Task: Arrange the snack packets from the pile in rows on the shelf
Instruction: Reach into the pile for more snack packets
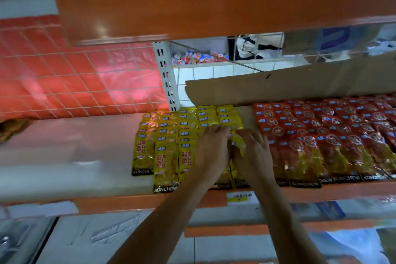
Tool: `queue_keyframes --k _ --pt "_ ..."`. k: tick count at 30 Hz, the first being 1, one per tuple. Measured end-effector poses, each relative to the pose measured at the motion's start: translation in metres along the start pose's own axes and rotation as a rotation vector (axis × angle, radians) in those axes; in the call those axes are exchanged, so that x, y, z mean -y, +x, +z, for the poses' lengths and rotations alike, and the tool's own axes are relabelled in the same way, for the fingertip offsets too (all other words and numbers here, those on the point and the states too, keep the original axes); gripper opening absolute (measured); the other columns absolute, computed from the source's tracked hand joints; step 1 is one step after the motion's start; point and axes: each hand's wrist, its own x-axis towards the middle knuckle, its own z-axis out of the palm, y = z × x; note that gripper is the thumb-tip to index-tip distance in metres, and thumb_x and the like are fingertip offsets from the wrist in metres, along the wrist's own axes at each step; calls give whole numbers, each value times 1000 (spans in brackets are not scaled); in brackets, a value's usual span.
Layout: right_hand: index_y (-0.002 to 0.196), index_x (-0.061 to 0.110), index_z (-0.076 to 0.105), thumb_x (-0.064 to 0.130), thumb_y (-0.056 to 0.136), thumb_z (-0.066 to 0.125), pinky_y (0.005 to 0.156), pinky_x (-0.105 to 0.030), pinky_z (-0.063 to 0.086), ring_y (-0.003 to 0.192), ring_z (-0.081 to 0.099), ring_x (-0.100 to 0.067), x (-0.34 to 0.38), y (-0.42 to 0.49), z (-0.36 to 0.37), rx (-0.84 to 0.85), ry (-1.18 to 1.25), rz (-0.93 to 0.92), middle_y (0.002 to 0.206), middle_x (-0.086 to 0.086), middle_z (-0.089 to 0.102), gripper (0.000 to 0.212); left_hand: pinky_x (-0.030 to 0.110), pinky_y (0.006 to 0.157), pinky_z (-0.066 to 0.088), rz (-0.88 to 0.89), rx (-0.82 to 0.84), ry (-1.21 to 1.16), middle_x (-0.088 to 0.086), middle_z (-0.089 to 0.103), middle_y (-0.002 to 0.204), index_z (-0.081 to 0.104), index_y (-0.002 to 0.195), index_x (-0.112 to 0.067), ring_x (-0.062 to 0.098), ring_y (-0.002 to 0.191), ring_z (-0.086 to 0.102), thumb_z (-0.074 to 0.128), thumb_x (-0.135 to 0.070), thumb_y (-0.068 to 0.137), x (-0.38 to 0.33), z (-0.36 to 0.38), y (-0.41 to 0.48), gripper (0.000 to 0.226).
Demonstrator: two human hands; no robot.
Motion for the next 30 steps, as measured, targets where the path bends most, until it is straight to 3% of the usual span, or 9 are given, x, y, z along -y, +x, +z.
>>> queue_keyframes --k 3,6,9,14,19,26,30 --pt "107 7 66 29 73 52 88 -36 40 102 58 -37 44 4 40 57 45 -95 111 -13 66 43 40 88 50 -71 -95 64 8 64 114 63 121 -18 33 110 55 64 -6 75 51 -30 -11 47" --pt "111 11 65 23 73 55 93 -36 38 109 55 -35 90 7 88 175 15 -173 116 -12 63 40 41 79 54 -172 -168 137 7 68 104 67 110 -17 35 97 62 58 -16 67 111 -58 -26 44" --pt "106 16 64 23 75 53 90 -36 40 106 56 -33 144 4 136 260 -35 -271 110 -6 63 34 40 68 56 -258 -227 168 6 69 95 68 103 -17 33 88 63 50 -28 72 172 -90 -45 37" --pt "115 8 66 10 75 62 101 -36 36 116 53 -37 238 -12 204 346 48 -339 124 -15 60 41 44 84 50 -421 -234 216 10 65 117 60 124 -16 35 112 55 53 -33 83 269 -147 -77 45" --pt "134 15 52 12 87 58 111 -26 24 134 34 -23 322 -19 264 457 76 -421 144 -5 44 47 43 92 46 -567 -228 262 9 57 132 53 133 -19 32 124 47 60 -35 88 354 -196 -101 48" --pt "137 12 48 15 87 59 110 -26 25 137 31 -24 415 -21 341 525 43 -471 148 -7 40 52 42 104 33 -766 -196 344 13 30 150 36 143 -20 31 139 25 53 -41 92 455 -250 -129 57" --pt "137 11 46 12 85 59 108 -28 25 133 35 -26 462 -24 379 551 33 -524 143 -9 44 54 44 106 33 -859 -222 399 16 32 146 41 138 -16 35 136 26 56 -26 86 509 -278 -147 54"
